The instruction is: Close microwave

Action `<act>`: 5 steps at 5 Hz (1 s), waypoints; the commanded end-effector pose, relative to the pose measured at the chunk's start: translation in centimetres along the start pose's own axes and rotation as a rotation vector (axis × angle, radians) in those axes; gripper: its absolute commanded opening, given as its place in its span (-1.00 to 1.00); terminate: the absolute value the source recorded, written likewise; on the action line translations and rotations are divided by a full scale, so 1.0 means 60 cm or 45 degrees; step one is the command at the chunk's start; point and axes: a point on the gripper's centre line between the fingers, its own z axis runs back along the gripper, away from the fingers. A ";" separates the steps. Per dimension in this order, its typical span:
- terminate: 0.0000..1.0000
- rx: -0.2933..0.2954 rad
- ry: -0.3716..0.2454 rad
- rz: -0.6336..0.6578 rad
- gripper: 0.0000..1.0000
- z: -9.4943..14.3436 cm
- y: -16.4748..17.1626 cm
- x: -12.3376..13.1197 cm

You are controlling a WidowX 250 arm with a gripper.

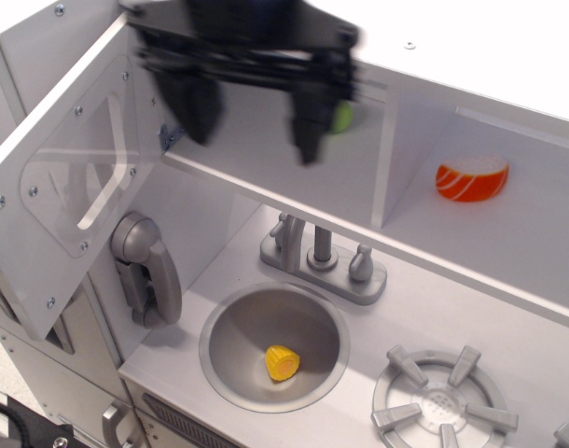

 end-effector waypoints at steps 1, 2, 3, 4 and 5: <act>-1.00 0.069 -0.072 0.037 1.00 0.005 0.105 0.004; -1.00 0.084 -0.016 0.076 1.00 0.017 0.159 0.002; -1.00 0.129 0.014 0.081 1.00 0.011 0.192 -0.001; -1.00 0.157 0.032 0.100 1.00 -0.003 0.214 0.002; -1.00 0.122 0.080 0.092 1.00 -0.029 0.218 -0.006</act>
